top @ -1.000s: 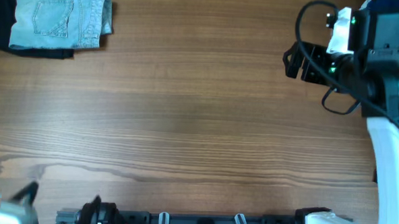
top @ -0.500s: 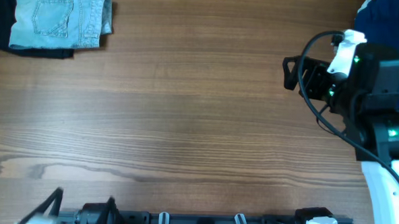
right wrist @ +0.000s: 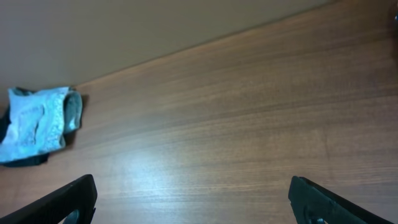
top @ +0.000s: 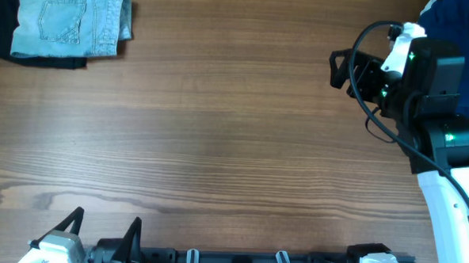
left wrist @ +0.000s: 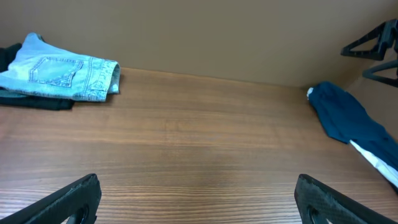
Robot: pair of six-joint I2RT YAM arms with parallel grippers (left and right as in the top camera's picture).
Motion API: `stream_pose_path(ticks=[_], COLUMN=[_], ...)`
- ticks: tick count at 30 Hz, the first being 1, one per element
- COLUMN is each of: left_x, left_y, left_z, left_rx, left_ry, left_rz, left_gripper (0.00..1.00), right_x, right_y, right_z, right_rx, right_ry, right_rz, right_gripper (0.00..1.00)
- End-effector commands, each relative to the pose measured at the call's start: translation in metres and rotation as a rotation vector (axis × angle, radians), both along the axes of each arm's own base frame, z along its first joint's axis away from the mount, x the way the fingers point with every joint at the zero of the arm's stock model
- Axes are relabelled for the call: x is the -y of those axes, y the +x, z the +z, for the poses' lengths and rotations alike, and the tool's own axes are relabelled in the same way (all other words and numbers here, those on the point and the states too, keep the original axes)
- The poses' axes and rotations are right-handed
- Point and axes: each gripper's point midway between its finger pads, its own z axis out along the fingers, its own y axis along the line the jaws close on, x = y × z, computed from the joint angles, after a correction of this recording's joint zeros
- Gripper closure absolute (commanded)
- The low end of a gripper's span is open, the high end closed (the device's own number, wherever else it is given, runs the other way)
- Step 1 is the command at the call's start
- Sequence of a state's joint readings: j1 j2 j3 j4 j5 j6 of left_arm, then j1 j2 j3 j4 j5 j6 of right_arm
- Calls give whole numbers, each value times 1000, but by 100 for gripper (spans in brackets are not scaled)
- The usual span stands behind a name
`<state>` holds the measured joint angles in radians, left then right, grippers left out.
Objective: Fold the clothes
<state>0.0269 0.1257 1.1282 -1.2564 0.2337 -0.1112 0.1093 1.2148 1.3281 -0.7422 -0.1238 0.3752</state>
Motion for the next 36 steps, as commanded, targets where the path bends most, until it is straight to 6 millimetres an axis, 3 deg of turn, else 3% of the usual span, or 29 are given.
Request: stream_pose_path(ticks=[1, 11, 20, 23, 36], left_x=[3, 4, 5, 5, 5], left_y=[-2, -16, -16, -16, -16], left_z=[0, -40, -41, -41, -41], left_rx=[2, -173, -175, -175, -175], left_ry=[-13, -20, -21, -21, -21], left_rz=[-18, -22, -24, -24, -24], left_gripper=[0, 0, 0, 0, 0], right_x=[-1, -2, -18, -15, -7], right_y=[3, 4, -3, -9, -3], right_z=[2, 5, 2, -7, -4], right_rx=[-2, -31, -73, -117, -66], right_ry=[57, 210, 260, 250, 169], right_rz=[-29, -138, -60, -75, -77], right_gripper=[0, 0, 0, 0, 0])
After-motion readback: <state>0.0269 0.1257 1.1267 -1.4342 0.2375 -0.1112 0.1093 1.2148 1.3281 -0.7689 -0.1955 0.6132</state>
